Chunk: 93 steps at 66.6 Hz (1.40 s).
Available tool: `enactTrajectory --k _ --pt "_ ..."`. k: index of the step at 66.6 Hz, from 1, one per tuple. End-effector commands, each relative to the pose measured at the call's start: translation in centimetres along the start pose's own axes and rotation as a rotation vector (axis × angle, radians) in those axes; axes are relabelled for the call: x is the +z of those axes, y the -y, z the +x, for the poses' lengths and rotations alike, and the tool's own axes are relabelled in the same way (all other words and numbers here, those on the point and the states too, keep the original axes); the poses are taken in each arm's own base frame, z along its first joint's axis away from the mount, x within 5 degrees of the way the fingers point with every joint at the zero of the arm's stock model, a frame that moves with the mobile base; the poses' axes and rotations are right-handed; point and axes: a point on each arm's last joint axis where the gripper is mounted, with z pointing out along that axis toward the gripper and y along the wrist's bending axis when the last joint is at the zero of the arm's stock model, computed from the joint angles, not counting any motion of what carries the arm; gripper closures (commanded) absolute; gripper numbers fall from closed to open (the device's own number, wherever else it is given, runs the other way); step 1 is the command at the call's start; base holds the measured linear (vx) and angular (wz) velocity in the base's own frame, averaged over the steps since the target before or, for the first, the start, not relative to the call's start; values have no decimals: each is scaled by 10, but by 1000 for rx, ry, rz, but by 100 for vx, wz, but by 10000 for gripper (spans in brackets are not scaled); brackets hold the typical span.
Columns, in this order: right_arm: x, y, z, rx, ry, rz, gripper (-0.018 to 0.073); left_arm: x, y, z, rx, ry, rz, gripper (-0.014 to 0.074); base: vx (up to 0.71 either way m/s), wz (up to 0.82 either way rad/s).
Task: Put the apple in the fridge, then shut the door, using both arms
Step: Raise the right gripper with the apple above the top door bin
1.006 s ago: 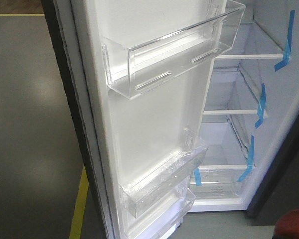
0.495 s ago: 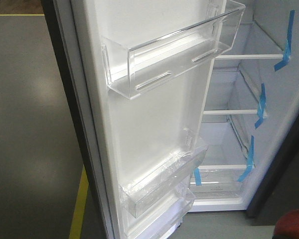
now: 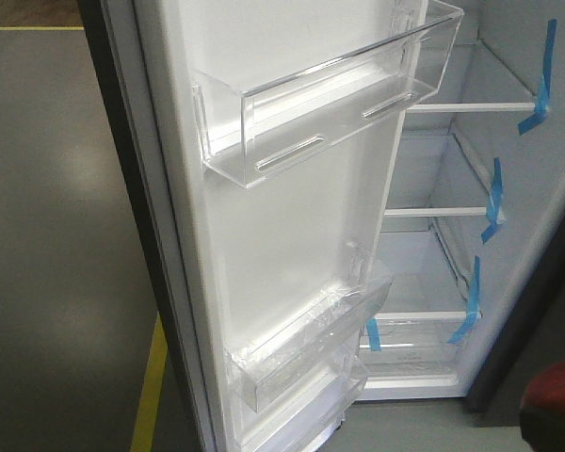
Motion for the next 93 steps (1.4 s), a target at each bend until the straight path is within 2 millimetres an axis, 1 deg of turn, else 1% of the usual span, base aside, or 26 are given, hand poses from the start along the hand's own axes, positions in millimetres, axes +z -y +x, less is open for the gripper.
enactTrajectory --k 1,7,12,18,20,25,30,31,42,49,53,56,65,69,70,75,82,93 --pt "-6 4 -36 -32 108 16 460 -2 0 -13 -7 107 4 603 0 0" --pt "-4 6 -59 -54 122 -10 458 -2 0 -13 -7 107 4 603 0 0" --pt "-3 8 -83 -82 147 -40 456 -2 0 -13 -7 107 4 603 0 0" --pt "-5 9 -116 -111 210 -75 452 -2 0 -13 -7 107 4 603 0 0" --pt "-3 11 -126 -114 221 -86 450 -2 0 -13 -7 107 4 603 0 0" --pt "-4 13 -154 -123 271 -114 447 -2 0 -13 -7 107 4 603 0 0" --pt "1 17 -179 -129 295 -134 444 -2 0 -13 -7 107 4 603 0 0" --pt "-1 18 -185 -133 309 -136 443 -2 0 -13 -7 107 4 603 0 0" --pt "12 27 -229 -134 333 -189 436 -2 0 -13 -7 107 4 603 0 0" --pt "24 33 -252 -130 344 -229 433 -2 0 -13 -7 107 4 603 0 0" --pt "34 38 -263 -123 349 -243 428 -2 0 -13 -7 107 4 603 0 0" --pt "37 41 -272 -124 365 -250 428 -2 0 -13 -7 107 4 603 0 0" --pt "54 49 -291 -107 384 -290 422 -2 0 -13 -7 107 4 603 0 0" --pt "61 49 -299 -107 398 -313 419 -2 0 -13 -7 107 4 603 0 0" --pt "66 49 -301 -104 395 -321 417 -2 0 -13 -7 107 4 603 0 0" --pt "75 44 -309 -123 400 -340 410 -2 0 -13 -7 107 4 603 0 0" --pt "95 40 -317 -154 388 -307 395 -2 0 -13 -7 107 4 603 0 0" --pt "118 44 -319 -135 325 -179 358 -2 0 -13 -7 107 4 603 0 0"
